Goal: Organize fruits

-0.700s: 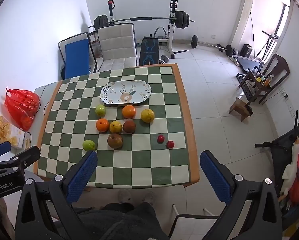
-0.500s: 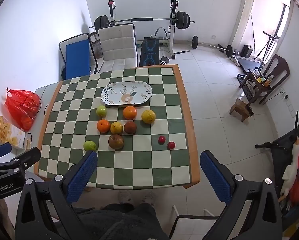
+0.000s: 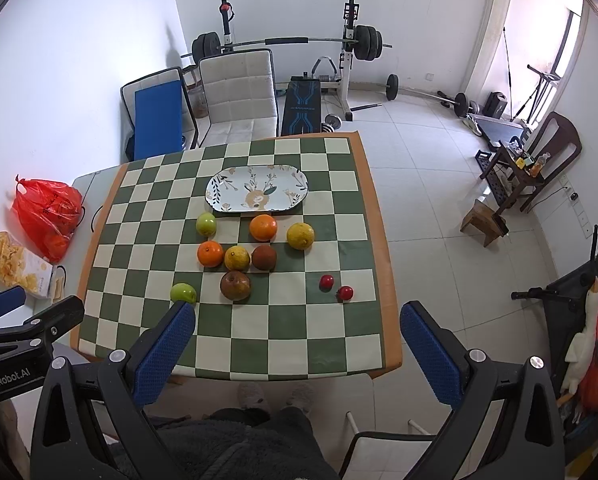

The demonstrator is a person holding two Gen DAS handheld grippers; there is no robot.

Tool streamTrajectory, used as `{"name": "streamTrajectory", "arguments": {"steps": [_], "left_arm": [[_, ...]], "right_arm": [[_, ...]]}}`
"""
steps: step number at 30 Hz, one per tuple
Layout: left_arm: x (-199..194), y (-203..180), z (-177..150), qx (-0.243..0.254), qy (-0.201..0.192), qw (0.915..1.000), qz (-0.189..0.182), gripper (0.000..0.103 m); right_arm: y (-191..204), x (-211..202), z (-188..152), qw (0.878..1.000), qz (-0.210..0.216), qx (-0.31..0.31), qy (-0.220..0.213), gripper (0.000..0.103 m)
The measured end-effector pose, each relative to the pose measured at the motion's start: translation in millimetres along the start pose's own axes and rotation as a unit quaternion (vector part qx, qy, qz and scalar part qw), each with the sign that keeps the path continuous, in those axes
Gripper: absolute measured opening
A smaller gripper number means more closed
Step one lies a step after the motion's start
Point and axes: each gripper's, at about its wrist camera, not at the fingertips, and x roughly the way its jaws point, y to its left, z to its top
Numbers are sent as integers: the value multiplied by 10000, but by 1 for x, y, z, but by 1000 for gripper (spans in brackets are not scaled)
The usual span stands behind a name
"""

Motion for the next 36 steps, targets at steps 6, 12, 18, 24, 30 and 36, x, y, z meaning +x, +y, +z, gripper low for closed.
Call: {"name": "streamTrajectory", "arguments": {"steps": [6,12,18,24,30,36], "left_arm": [[-5,2,4,1,-13,10000,3,103],[-7,3,4,-5,-26,10000,-1,103],[-10,4,9,-3,-35,10000,-2,103],[-11,5,9,-4,-51,10000,-4,103],[-11,5,9,-6,-56,10000,-15,103],[-10,0,17,-20,-69,10000,-25,103]], "right_arm": [[4,0,5,10000,-5,4,-19,103],[3,-1,6,10000,2,-1,-21,103],[3,-1,5,10000,9,8,-39,103],[3,-2,5,10000,7,3,-51,103],[2,-2,5,10000,17,6,-57,103],[2,-3,4,10000,17,7,-76,103]]}}
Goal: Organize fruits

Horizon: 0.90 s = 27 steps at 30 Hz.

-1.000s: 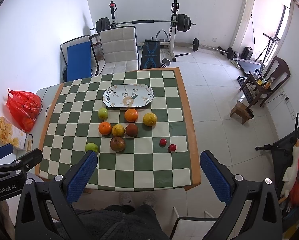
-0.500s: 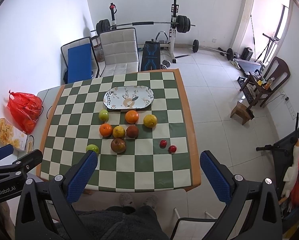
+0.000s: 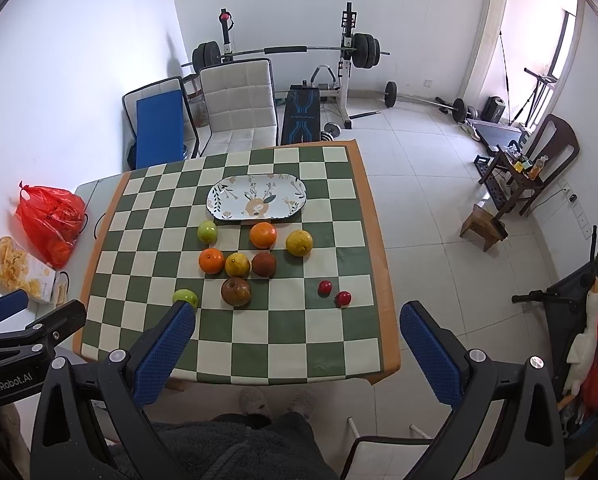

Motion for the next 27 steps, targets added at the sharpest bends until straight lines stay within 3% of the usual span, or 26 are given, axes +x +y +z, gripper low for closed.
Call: {"name": "streamTrajectory", "arguments": {"steps": [27], "left_arm": [[-3,-3,4,-13,-57,10000,-16,103]], "right_arm": [[4,-5,5,10000,22,-11,-47,103]]}}
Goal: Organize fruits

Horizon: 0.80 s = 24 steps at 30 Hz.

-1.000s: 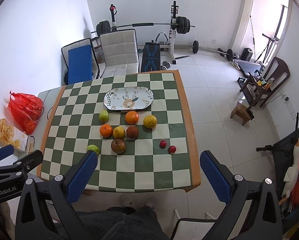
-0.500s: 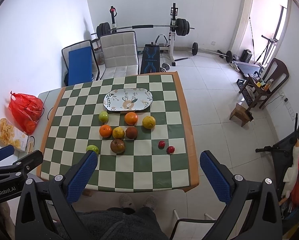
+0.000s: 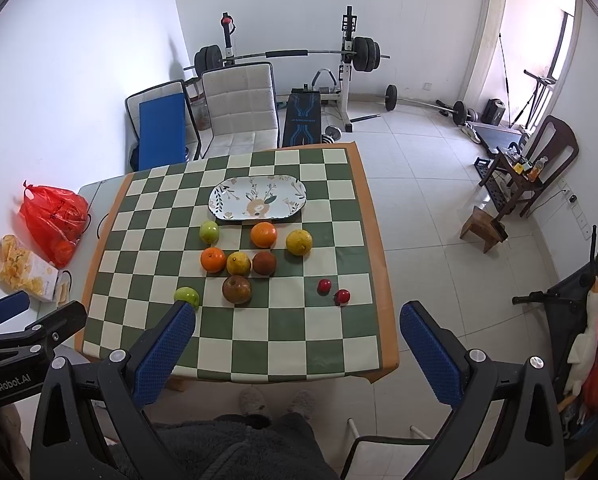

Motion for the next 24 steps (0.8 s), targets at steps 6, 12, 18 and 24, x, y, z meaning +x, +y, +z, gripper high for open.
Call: {"name": "streamTrajectory", "arguments": {"steps": [6,12,18,24], "left_arm": [[1,1,-2,-3,0,10000,-14,103],[1,-7,17,-164,-149,9996,193,103],[65,26,32,-381,-189,9941,1001,103],[172,79,33,-710,704,9889,1097,100]], "right_arm": [[5,-8,14,10000,18,-18,-7,103],[7,1,25,9996,213,192,-30,103],[22,86,36,9954,753,391,443,103],[62,236,26,9868,980,258,1263,101]]}}
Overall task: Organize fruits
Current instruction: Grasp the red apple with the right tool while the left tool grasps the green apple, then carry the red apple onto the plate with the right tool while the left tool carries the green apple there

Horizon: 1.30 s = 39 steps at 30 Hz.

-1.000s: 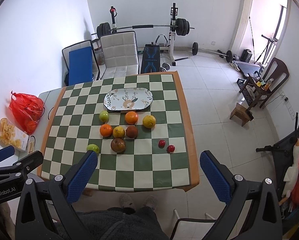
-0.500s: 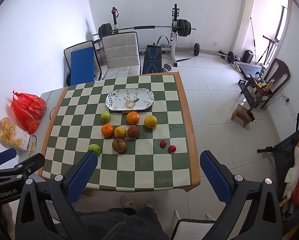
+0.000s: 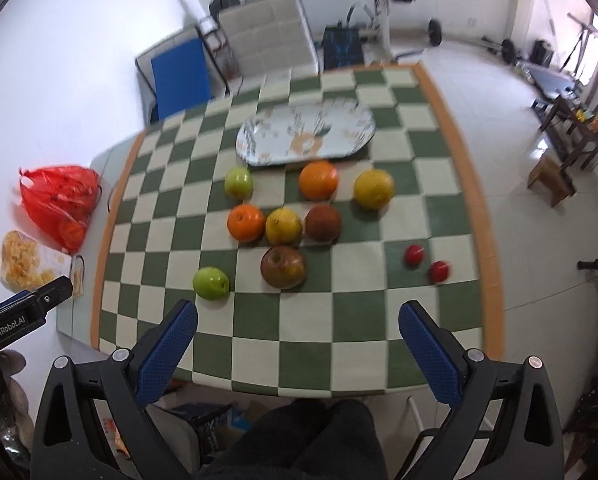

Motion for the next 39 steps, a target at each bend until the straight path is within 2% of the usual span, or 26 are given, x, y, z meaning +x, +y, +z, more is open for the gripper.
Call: {"name": "streamTrajectory", "arguments": {"steps": [4,6,7,9,13,15,19,24,27,29,30,31,37,39], "left_arm": [[74,-1,10,2,724,9973,-124,96],[101,3,12,-5,941,9955,-141,96],[113,5,13,-24,1040,9944,-181,96],[135,8,15,27,1265,9916,-285,96],[160,-1,19,273,1374,9889,-503,96],[168,-7,20,400,1449,9870,-576,96],[185,-25,20,765,1598,9815,-720,96],[209,-58,14,1346,1716,9729,-764,96],[230,-70,14,1467,1808,9693,-796,96],[241,-75,16,1447,1843,9683,-868,87],[247,-76,16,1429,1875,9677,-895,70],[254,-77,16,1401,1937,9663,-958,59],[273,-83,21,1469,1780,9687,-912,58],[280,-84,23,1437,1756,9693,-949,58]], "right_arm": [[15,104,17,9985,19,-52,545,92],[15,153,4,9972,-65,-49,745,86],[18,179,9,9959,-66,-19,901,84],[22,210,7,9942,-117,24,1068,80],[30,254,7,9899,-333,-10,1375,74],[31,266,7,9893,-444,-50,1392,69],[23,271,5,9887,-355,-98,1450,68],[-4,269,-22,9834,-363,110,1773,68],[-12,274,-32,9831,-283,293,1786,69],[-11,278,-31,9838,-301,334,1735,69],[-11,280,-30,9837,-310,360,1733,69],[-10,282,-28,9835,-323,386,1739,69],[-4,288,-29,9809,-332,471,1856,70],[-18,280,-40,9802,-309,525,1885,70]]}}
